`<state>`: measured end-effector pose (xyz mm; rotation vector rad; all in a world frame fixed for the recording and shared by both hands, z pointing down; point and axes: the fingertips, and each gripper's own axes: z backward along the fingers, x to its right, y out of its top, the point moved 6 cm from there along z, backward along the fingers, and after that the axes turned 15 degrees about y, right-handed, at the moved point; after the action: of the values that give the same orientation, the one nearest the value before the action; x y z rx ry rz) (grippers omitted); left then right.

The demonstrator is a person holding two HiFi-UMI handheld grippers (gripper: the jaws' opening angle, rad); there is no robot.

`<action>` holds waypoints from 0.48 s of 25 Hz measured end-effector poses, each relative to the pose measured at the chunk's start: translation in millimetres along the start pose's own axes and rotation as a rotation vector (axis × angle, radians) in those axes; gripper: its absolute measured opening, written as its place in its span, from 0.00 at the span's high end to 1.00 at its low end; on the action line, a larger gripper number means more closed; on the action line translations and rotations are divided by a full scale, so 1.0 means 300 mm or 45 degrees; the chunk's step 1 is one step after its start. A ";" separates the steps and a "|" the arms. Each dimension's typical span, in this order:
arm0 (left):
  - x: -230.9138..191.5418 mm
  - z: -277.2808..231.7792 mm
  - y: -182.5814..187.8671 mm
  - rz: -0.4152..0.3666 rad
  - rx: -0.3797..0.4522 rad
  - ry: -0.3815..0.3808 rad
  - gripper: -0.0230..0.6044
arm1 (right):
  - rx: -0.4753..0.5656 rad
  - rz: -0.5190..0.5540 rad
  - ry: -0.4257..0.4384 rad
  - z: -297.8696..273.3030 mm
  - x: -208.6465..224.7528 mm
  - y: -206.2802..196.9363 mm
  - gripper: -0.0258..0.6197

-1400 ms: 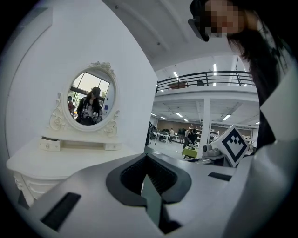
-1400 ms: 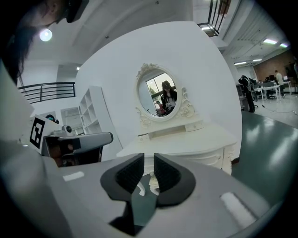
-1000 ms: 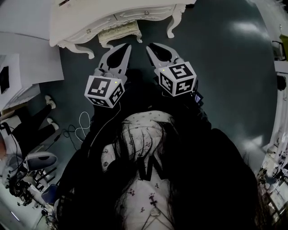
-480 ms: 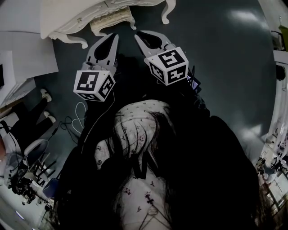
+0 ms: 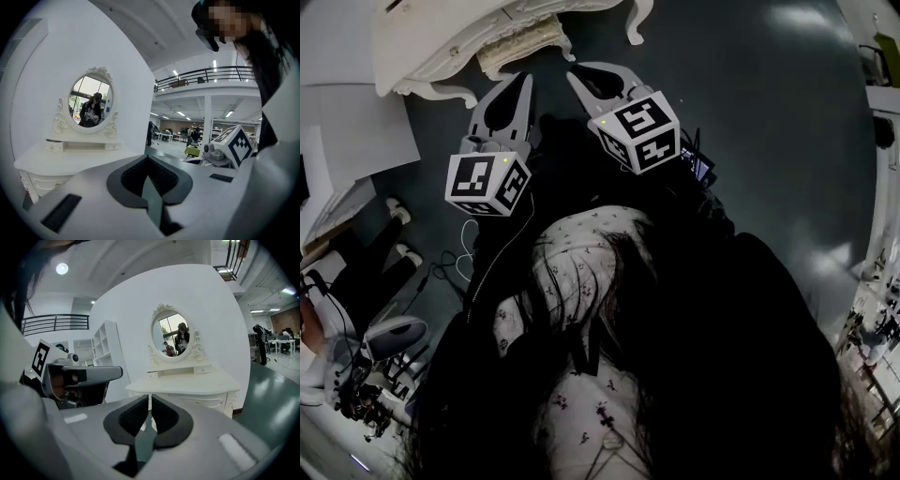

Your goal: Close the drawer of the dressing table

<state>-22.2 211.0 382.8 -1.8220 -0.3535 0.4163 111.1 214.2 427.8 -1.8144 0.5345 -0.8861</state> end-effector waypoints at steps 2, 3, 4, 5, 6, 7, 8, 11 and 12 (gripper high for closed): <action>-0.001 -0.001 0.003 -0.002 -0.001 0.001 0.96 | -0.003 0.003 0.001 -0.005 0.002 0.002 0.91; -0.002 -0.003 0.004 -0.004 -0.001 0.002 0.96 | -0.005 0.003 0.002 -0.007 0.004 0.003 0.91; -0.004 -0.005 0.005 -0.004 -0.001 0.003 0.96 | -0.007 0.003 0.003 -0.011 0.007 0.003 0.91; -0.008 -0.009 0.006 -0.002 0.000 0.005 0.96 | -0.011 0.003 0.004 -0.015 0.010 0.003 0.91; -0.011 -0.011 0.006 -0.001 -0.001 0.008 0.96 | -0.015 0.003 0.005 -0.019 0.013 0.001 0.91; -0.015 -0.012 0.005 0.001 -0.002 0.011 0.96 | -0.019 0.003 0.006 -0.023 0.014 -0.001 0.91; -0.017 -0.010 0.003 0.002 -0.003 0.015 0.96 | -0.024 0.003 0.009 -0.025 0.013 -0.005 0.91; -0.019 0.003 0.001 0.005 -0.001 0.030 0.96 | -0.036 0.009 0.019 -0.023 0.002 -0.011 0.91; -0.018 0.007 0.002 0.005 0.001 0.034 0.96 | -0.039 0.012 0.022 -0.021 -0.002 -0.011 0.91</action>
<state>-28.0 210.2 382.3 -1.8265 -0.3314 0.3945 105.9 212.3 432.1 -1.8318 0.5697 -0.8928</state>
